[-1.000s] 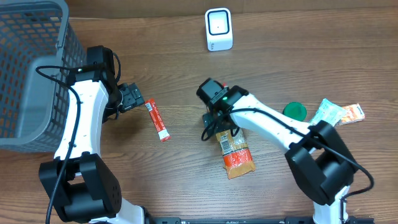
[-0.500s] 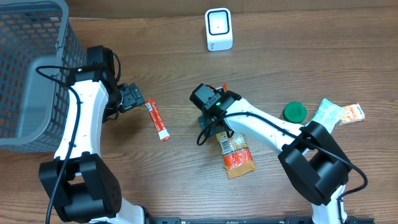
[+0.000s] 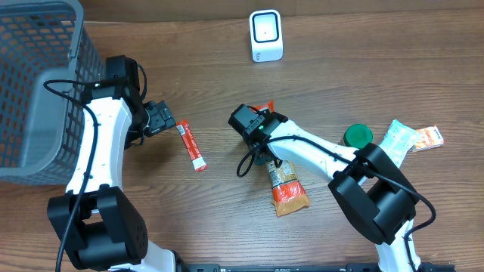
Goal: Scan the item barcode
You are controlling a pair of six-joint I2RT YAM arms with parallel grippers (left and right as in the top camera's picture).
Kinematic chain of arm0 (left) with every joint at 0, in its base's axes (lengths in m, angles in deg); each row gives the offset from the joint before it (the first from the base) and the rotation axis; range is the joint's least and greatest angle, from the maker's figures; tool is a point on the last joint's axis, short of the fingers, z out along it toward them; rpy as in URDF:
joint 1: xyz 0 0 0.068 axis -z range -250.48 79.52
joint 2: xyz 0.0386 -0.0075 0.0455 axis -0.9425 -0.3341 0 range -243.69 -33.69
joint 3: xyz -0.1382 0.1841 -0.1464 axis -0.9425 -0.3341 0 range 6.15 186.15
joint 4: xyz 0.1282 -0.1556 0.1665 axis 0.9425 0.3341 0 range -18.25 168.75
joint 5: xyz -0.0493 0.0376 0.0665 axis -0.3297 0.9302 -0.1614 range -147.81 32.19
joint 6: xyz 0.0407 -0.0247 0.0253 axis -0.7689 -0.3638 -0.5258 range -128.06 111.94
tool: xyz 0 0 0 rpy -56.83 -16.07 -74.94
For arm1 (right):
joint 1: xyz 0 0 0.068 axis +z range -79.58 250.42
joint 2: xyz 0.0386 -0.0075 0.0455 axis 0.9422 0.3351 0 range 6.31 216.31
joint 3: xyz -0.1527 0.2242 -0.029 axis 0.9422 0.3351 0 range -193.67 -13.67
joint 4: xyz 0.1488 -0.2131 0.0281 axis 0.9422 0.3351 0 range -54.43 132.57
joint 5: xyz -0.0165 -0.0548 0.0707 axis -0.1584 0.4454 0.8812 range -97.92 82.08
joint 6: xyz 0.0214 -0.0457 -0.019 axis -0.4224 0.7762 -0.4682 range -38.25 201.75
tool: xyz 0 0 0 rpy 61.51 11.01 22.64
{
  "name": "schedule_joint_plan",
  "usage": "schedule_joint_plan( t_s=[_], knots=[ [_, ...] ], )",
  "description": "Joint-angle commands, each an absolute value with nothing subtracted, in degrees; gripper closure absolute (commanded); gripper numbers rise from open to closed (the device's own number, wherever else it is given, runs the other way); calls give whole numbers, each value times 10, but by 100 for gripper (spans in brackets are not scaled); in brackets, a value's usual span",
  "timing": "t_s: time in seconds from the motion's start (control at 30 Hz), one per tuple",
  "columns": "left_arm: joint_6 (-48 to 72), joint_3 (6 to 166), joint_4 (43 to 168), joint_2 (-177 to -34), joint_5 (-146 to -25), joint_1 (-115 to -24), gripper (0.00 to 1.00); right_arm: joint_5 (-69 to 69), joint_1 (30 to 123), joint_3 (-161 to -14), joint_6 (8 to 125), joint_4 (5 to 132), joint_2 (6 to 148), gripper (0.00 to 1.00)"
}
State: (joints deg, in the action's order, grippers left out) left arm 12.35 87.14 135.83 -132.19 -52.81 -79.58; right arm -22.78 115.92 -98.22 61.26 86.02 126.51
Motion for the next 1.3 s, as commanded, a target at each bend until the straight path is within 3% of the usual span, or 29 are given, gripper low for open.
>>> schedule_joint_plan(
  t_s=[0.0, 0.13, 0.37, 0.5, 0.57, 0.9, 1.27],
  knots=[
    [119, 877, 1358, -1316, -525, -795, 0, -229, 1160, -986, 630, 864, 1283, 49],
    [119, 877, 1358, -1316, -525, -795, 0, -229, 1160, -986, 642, 862, 1283, 58],
    [119, 877, 1358, -1316, -525, -795, 0, -229, 1160, -986, 642, 859, 1283, 62],
    [119, 877, 1358, -1316, -525, -795, 0, -229, 1160, -986, 642, 857, 1283, 89],
    [119, 877, 1358, -1316, -525, -794, 0, -229, 1160, -986, 642, 857, 1283, 96],
    [119, 877, 1358, -1316, -525, -795, 0, -273, 1160, -1043, 649, 927, 1218, 96],
    [119, 877, 1358, -1316, -525, -795, 0, -181, 1161, -1027, 733, 942, 1178, 96]
  ],
)
